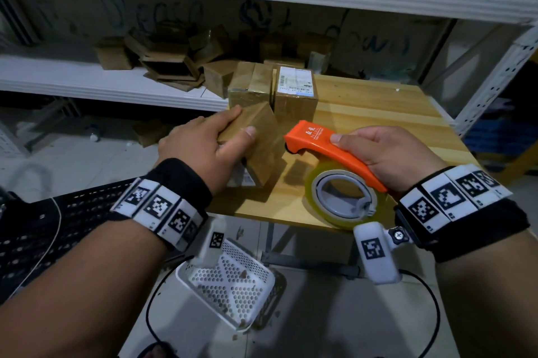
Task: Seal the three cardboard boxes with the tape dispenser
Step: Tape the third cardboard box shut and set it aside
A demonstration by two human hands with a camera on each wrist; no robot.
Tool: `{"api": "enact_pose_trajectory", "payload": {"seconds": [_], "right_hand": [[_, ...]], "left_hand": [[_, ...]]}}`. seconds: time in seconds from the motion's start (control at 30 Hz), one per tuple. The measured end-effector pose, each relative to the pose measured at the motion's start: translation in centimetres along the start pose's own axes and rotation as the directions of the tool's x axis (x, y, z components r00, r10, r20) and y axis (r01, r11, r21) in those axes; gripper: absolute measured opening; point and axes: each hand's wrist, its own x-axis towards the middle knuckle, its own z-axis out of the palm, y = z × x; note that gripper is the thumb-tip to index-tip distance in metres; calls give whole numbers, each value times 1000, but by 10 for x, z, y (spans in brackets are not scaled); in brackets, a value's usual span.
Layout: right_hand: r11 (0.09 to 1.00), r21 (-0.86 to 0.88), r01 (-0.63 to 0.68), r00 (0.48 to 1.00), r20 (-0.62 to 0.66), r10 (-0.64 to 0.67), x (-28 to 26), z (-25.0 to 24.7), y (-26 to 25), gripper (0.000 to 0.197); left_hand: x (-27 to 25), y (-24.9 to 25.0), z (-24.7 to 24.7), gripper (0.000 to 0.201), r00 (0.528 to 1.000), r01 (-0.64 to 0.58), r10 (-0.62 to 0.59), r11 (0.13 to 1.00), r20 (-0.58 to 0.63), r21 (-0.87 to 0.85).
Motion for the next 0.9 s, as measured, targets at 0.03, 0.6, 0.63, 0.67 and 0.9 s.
{"api": "enact_pose_trajectory", "payload": {"seconds": [0.03,0.6,0.63,0.67,0.9], "right_hand": [[1000,9,-6,1000,-2,6,-1,0,1,38],[996,66,63,998,-1,-63,-3,19,-11,35],[996,68,65,998,-4,-65,-4,20,-12,34],[995,68,68,998,-7,-67,-4,23,-13,34],[995,70,75,996,-62,-70,-5,31,-15,34]], "left_hand": [[0,-2,-1,84,1000,5,-7,996,-21,-92],[-4,5,-5,54,871,397,-470,497,145,-772],[-4,6,-5,57,859,408,-488,464,158,-787],[-5,7,-5,55,856,408,-497,473,145,-781],[-3,-1,-13,34,936,-171,52,932,-349,-320]]}}
